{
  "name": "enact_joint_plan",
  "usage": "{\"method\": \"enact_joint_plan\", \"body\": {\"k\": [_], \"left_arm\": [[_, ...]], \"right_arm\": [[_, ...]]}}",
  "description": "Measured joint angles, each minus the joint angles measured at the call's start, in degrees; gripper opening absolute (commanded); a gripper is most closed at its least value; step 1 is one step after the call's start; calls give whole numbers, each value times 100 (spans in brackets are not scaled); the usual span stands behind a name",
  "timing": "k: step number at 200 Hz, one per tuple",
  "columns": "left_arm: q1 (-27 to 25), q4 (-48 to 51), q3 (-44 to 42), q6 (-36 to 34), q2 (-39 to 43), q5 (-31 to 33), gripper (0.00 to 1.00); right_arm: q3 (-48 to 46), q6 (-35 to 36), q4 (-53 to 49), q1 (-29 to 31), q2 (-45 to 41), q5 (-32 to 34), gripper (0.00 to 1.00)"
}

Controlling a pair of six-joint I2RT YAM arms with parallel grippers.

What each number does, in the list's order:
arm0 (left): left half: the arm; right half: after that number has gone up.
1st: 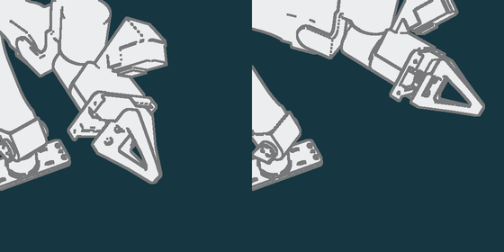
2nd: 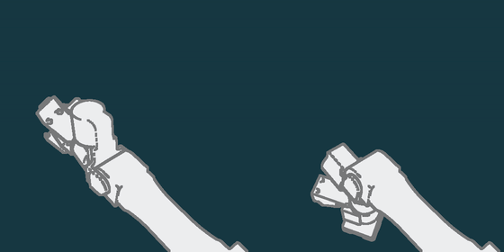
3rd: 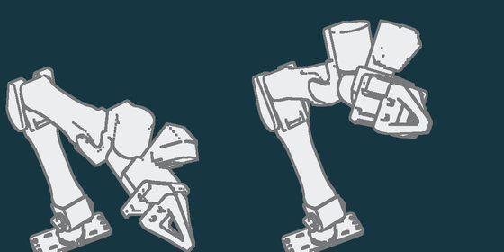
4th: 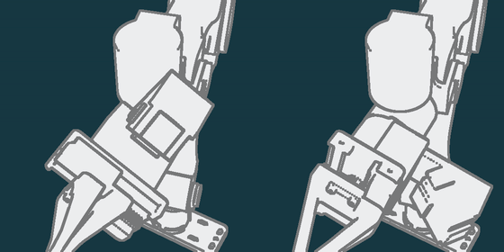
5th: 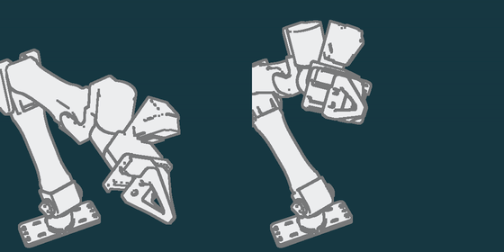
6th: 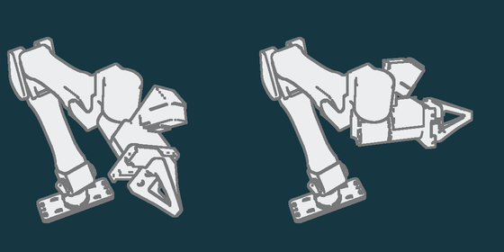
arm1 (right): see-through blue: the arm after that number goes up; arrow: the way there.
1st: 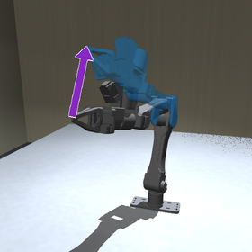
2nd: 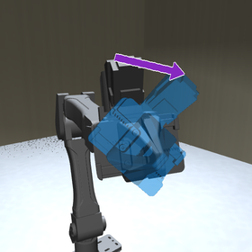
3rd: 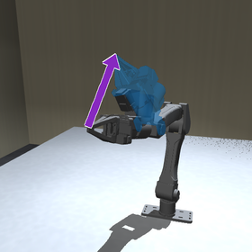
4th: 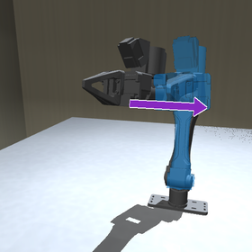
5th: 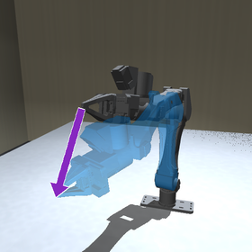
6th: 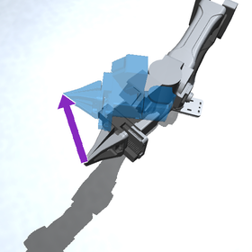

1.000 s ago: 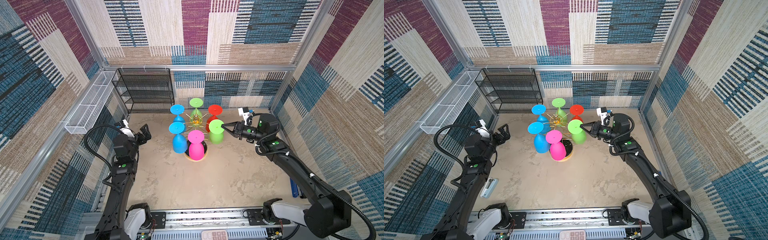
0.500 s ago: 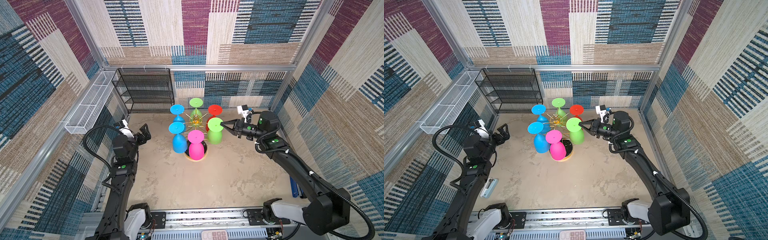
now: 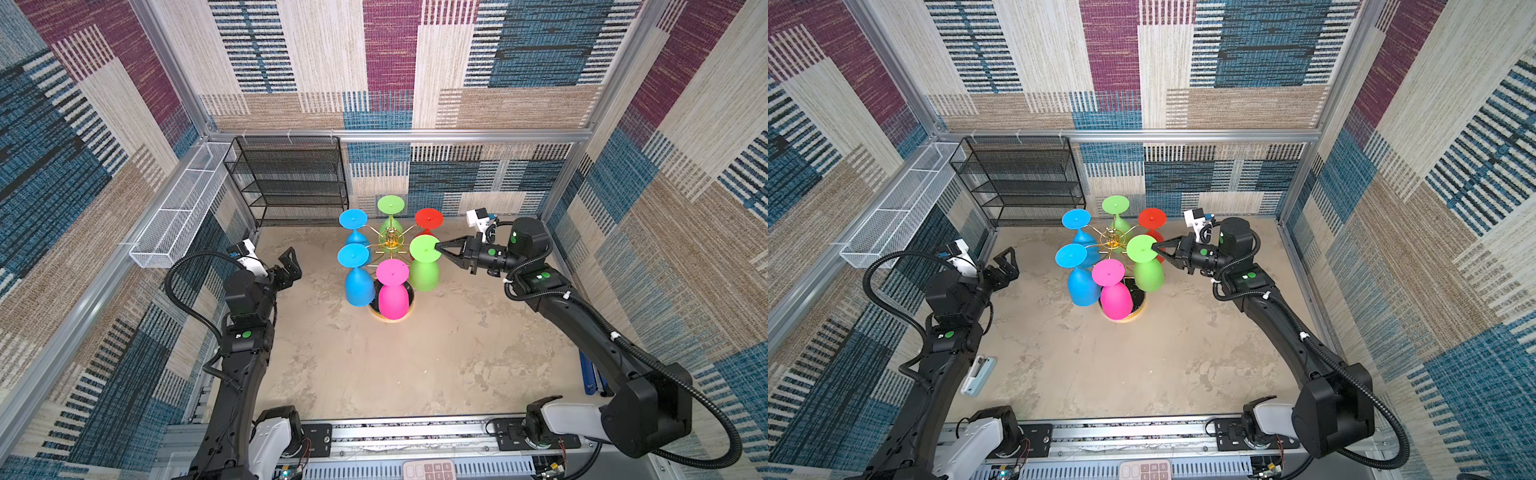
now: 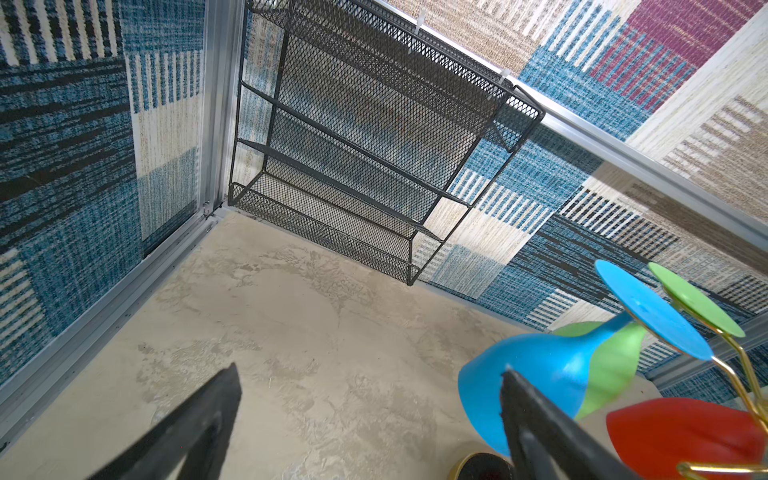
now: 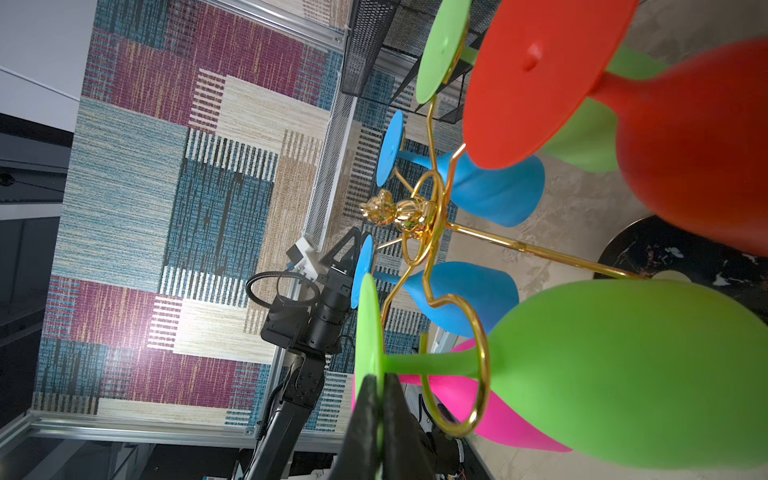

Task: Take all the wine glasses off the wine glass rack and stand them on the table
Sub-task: 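Close the right gripper on the green glass stem and adjust grip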

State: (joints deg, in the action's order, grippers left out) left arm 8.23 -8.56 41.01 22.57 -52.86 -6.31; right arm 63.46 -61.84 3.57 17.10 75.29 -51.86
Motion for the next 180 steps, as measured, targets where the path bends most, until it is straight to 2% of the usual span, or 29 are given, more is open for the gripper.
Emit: {"method": "enact_joint_plan", "body": {"k": [180], "left_arm": [[0,48,0,0,48,2,99]], "right_arm": [[321,149,-179,466,216,1224,0]]}}
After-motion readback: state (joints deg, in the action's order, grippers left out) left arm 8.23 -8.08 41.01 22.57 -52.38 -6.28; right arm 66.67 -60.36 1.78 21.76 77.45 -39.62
